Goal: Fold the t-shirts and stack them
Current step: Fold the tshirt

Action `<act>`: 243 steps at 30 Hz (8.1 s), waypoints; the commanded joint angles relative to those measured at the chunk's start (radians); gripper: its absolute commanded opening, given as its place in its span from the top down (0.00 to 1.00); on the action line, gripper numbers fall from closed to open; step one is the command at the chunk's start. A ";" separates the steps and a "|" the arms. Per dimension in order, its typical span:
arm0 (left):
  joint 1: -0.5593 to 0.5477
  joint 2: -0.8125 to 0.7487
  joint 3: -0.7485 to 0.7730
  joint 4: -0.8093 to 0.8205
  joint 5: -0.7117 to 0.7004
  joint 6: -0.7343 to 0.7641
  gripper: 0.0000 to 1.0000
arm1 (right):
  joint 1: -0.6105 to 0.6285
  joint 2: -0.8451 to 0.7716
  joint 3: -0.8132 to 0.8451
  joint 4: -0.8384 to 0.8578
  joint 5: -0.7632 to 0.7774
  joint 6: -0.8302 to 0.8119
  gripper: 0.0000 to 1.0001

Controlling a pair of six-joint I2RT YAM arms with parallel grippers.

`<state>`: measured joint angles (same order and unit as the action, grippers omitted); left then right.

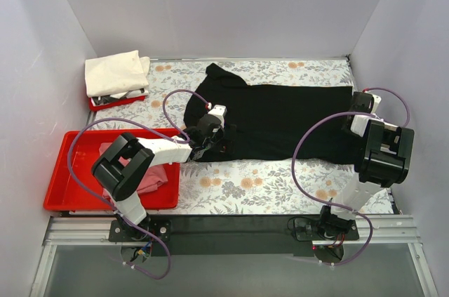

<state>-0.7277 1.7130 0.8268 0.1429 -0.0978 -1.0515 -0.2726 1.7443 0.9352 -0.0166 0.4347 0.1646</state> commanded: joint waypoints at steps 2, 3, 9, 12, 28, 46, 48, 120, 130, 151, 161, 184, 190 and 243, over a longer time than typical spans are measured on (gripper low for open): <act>0.008 0.010 -0.008 -0.065 -0.013 0.004 0.06 | -0.019 0.015 0.053 -0.026 -0.034 0.015 0.71; 0.008 0.008 -0.008 -0.066 -0.013 0.005 0.06 | -0.022 0.023 0.056 -0.031 -0.039 0.012 0.77; 0.008 0.008 -0.008 -0.065 -0.017 0.005 0.06 | -0.022 0.024 0.067 -0.042 -0.059 0.001 0.99; 0.008 0.010 -0.008 -0.065 -0.022 0.004 0.06 | -0.019 0.006 0.048 -0.020 -0.060 -0.007 0.99; 0.013 0.027 -0.002 -0.075 -0.046 0.004 0.06 | -0.013 -0.167 -0.049 0.164 -0.089 -0.017 0.99; 0.054 -0.185 -0.035 0.020 -0.103 -0.036 0.05 | -0.013 -0.196 -0.078 0.102 -0.207 0.070 0.86; 0.063 -0.202 -0.017 0.027 -0.115 -0.050 0.05 | -0.013 -0.207 -0.075 0.102 -0.249 0.084 0.80; 0.194 0.189 0.373 -0.089 -0.421 0.274 1.00 | -0.005 -0.259 -0.110 0.115 -0.541 0.064 0.63; 0.194 0.148 0.455 -0.137 -0.430 0.384 1.00 | 0.004 -0.252 -0.105 0.115 -0.551 0.064 0.62; 0.221 0.458 0.847 -0.339 -0.579 0.423 0.56 | 0.090 -0.255 -0.082 0.103 -0.508 0.033 0.62; 0.220 0.300 0.661 -0.358 -0.458 0.228 0.56 | 0.306 -0.243 0.003 0.106 -0.481 0.015 0.61; 0.208 0.117 0.282 -0.233 -0.255 0.030 0.60 | 0.705 0.403 0.692 -0.009 -0.490 0.007 0.66; 0.208 0.108 0.270 -0.233 -0.244 0.028 0.60 | 0.730 0.420 0.677 -0.016 -0.479 0.003 0.66; 0.208 0.000 0.057 -0.249 -0.270 -0.039 0.61 | 0.753 0.426 0.717 -0.126 -0.182 -0.083 0.99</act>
<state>-0.5209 1.7573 0.9150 -0.0360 -0.3508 -1.0775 0.4870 2.2246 1.6268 -0.1219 0.1787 0.1036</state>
